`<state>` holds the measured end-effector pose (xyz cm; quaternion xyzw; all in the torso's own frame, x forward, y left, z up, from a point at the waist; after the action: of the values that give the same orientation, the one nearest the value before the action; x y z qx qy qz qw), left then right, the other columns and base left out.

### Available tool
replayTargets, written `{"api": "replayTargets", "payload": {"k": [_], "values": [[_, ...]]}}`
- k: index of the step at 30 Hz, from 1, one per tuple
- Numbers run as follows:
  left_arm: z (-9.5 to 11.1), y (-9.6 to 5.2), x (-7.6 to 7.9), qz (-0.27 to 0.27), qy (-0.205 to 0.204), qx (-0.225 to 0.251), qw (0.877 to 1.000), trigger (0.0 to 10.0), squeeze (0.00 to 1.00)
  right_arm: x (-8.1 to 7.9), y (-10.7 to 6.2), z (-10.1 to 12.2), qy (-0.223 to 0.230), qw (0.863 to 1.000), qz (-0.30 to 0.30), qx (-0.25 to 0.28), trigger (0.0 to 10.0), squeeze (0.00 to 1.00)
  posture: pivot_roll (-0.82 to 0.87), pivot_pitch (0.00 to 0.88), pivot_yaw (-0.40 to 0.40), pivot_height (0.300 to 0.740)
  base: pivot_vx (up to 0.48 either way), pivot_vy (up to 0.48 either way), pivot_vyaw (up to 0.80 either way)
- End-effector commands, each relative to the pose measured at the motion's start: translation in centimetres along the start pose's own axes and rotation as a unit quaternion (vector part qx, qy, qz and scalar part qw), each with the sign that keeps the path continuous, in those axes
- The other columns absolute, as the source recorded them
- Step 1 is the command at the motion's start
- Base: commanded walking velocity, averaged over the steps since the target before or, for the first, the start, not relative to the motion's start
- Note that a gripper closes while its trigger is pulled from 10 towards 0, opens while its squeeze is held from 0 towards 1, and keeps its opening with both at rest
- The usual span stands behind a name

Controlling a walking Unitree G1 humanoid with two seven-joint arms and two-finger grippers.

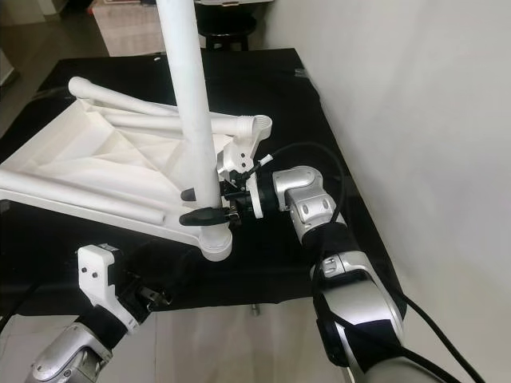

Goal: Building children table

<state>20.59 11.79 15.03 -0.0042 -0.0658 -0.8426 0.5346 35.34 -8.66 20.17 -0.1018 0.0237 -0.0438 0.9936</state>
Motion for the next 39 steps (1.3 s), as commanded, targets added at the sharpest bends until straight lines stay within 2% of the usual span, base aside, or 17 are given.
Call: {"api": "replayTargets", "payload": {"k": [1, 3, 4, 5, 6, 7, 8, 9, 10, 15, 20, 21, 24, 25, 35, 36, 39], "values": [[-0.2, -0.2, 0.0, 0.002, 0.000, -0.009, 1.000, 10.0, 0.00, 0.2, -0.8, -2.4, 0.036, 0.997, -0.071, -0.019, 0.0, 0.00, 0.05, 0.147, -0.006, 0.740, 0.000, 0.000, 0.00], [-0.2, -0.2, -0.1, 0.002, 0.000, -0.008, 1.000, 10.0, 0.00, 0.3, -1.0, -2.8, 0.044, 0.994, -0.095, -0.016, 0.0, 0.00, 0.05, 0.147, -0.006, 0.740, 0.000, 0.000, 0.00], [-0.2, -0.2, -0.2, 0.002, 0.001, -0.008, 1.000, 10.0, 0.00, 0.4, -0.9, -4.0, 0.087, 0.976, -0.199, 0.002, 0.0, 0.00, 0.04, 0.147, -0.005, 0.740, 0.000, 0.000, 0.00], [-0.2, -0.2, -0.3, 0.002, 0.001, -0.008, 1.000, 10.0, 0.00, 0.6, -1.3, -5.3, 0.129, 0.930, -0.344, 0.023, 0.0, 0.00, 0.04, 0.147, -0.005, 0.740, 0.000, 0.000, 0.00], [-0.2, -0.2, -0.5, 0.003, 0.001, -0.008, 1.000, 10.0, 0.00, -0.3, -2.0, -6.5, 0.184, 0.856, -0.480, 0.058, 0.0, 0.00, 0.01, 0.148, 0.010, 0.740, 0.000, 0.000, 0.00], [-0.2, -0.1, -0.7, 0.000, 0.003, -0.009, 1.000, 10.0, 0.00, -2.4, -1.6, -7.6, 0.212, 0.826, -0.519, 0.054, 0.0, 0.00, 0.01, 0.150, 0.023, 0.740, 0.000, 0.000, 0.00], [-0.2, 0.0, -0.8, -0.001, 0.003, -0.010, 1.000, 10.0, 0.00, -3.8, -1.0, -8.0, 0.222, 0.822, -0.521, 0.054, 0.0, 0.00, 0.00, 0.149, 0.025, 0.740, 0.000, 0.000, 0.00], [-0.3, 0.1, -0.9, -0.003, 0.004, -0.010, 1.000, 10.0, 0.00, -4.6, -0.5, -8.0, 0.224, 0.831, -0.507, 0.054, 0.0, 0.00, 0.00, 0.149, 0.025, 0.740, 0.000, 0.000, 0.00], [-0.4, 0.2, -0.9, -0.005, 0.003, -0.012, 1.000, 10.0, 0.00, -3.9, -0.1, -7.5, 0.205, 0.849, -0.485, 0.053, 0.0, 0.00, -0.01, 0.119, 0.024, 0.740, 0.000, 0.000, 0.00], [-0.5, 0.5, -1.0, 0.000, 0.005, -0.008, 1.000, 10.0, 0.00, -2.0, 0.8, -7.2, 0.164, 0.883, -0.439, 0.034, 0.0, 0.00, 0.01, 0.113, 0.002, 0.740, 0.000, 0.000, 0.00], [-0.4, 0.4, -1.2, 0.016, 0.006, -0.003, 1.000, 10.0, 0.00, -1.9, 0.7, -7.2, 0.163, 0.882, -0.441, 0.036, 0.0, 0.00, 0.01, 0.110, -0.003, 0.740, 0.000, 0.000, 0.00], [-0.4, 0.5, -1.2, 0.018, 0.006, -0.001, 1.000, 10.0, 0.00, -2.0, 0.6, -7.1, 0.163, 0.879, -0.447, 0.034, 10.0, 0.00, 0.01, 0.110, -0.003, 0.740, 0.000, 0.000, 0.00], [-0.4, 0.5, -1.2, 0.017, 0.006, -0.001, 1.000, 10.0, 0.00, -2.0, 0.5, -7.0, 0.162, 0.878, -0.450, 0.032, 10.0, 0.00, 0.01, 0.110, -0.003, 0.740, 0.000, 0.000, 0.00], [-0.4, 0.5, -1.2, 0.016, 0.005, -0.002, 1.000, 10.0, 0.00, -2.2, 0.7, -6.7, 0.162, 0.886, -0.432, 0.039, 10.0, 1.00, 0.01, 0.107, 0.004, 0.740, 0.000, 0.000, 0.00], [-0.4, 0.7, -0.8, 0.001, 0.001, -0.003, 1.000, 10.0, 0.00, -2.6, 1.7, -3.3, 0.056, 0.982, -0.177, 0.041, 10.0, 1.00, 0.02, 0.113, 0.007, 0.740, 0.000, 0.000, 0.00], [-0.4, 0.7, -0.7, 0.002, 0.000, -0.002, 1.000, 10.0, 0.00, -2.3, 1.7, -3.2, 0.048, 0.987, -0.149, 0.026, 10.0, 0.00, 0.02, 0.117, 0.004, 0.740, 0.000, 0.000, 0.00], [-0.3, 0.6, -0.5, 0.002, 0.000, -0.001, 1.000, 10.0, 0.00, -1.6, 1.6, -2.8, 0.032, 0.993, -0.111, 0.004, 10.0, 0.00, 0.03, 0.124, -0.001, 0.740, 0.000, 0.000, 0.00]]}}
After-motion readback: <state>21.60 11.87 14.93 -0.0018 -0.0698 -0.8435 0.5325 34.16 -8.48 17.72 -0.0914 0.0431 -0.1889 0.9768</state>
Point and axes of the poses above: a point about 5 cm out from each wrist's last joint towards the gripper, its own y axis pointing out of the wrist towards the gripper, its own z axis along the axis of the wrist's last joint, x = y × z, the point moved 1 cm from there along y, pointing out of the wrist towards the gripper, and after that the axes turned 11 degrees about y, right-handed, at the moved point
